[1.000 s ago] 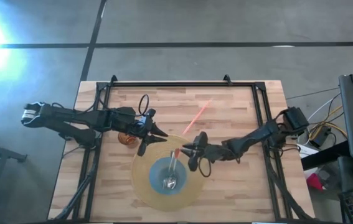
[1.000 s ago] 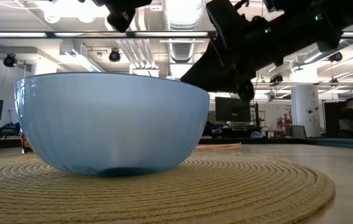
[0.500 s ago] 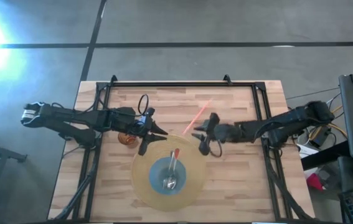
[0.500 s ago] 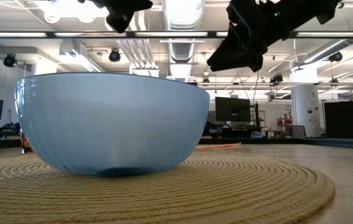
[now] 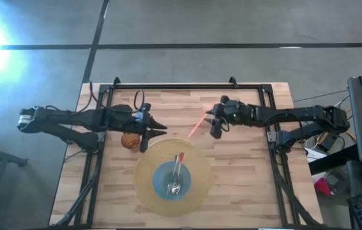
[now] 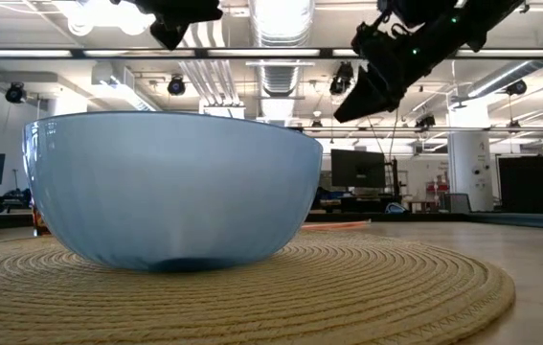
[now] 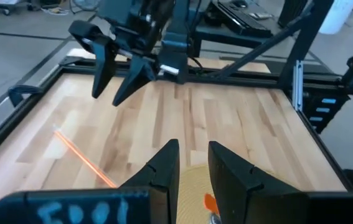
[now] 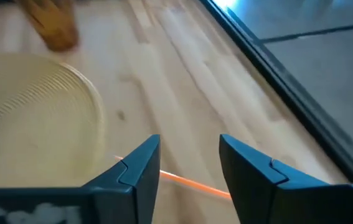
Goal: Pick & Place Utensil
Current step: Put the orange straw into the brown cup on the brown mat
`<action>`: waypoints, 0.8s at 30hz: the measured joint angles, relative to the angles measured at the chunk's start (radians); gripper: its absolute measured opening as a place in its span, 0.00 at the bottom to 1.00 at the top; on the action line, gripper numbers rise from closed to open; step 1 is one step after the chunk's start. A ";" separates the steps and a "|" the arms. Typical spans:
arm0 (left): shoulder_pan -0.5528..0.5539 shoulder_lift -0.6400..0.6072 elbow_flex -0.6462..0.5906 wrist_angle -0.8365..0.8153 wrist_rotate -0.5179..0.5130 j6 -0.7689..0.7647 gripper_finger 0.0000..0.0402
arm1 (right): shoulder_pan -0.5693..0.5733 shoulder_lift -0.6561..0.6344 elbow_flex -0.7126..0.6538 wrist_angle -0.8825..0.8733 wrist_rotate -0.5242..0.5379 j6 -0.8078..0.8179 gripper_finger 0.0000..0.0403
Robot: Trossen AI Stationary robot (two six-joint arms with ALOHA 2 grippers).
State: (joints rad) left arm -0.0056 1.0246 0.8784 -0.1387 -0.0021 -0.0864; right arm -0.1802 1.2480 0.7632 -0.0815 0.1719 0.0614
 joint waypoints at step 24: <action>0.037 -0.034 0.000 -0.051 0.000 0.001 0.19 | -0.158 0.373 0.478 -0.638 -0.102 -0.501 0.44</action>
State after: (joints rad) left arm 0.0315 0.9909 0.8785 -0.1899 -0.0021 -0.0850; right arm -0.3385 1.6207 1.2417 -0.7193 0.0703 -0.4391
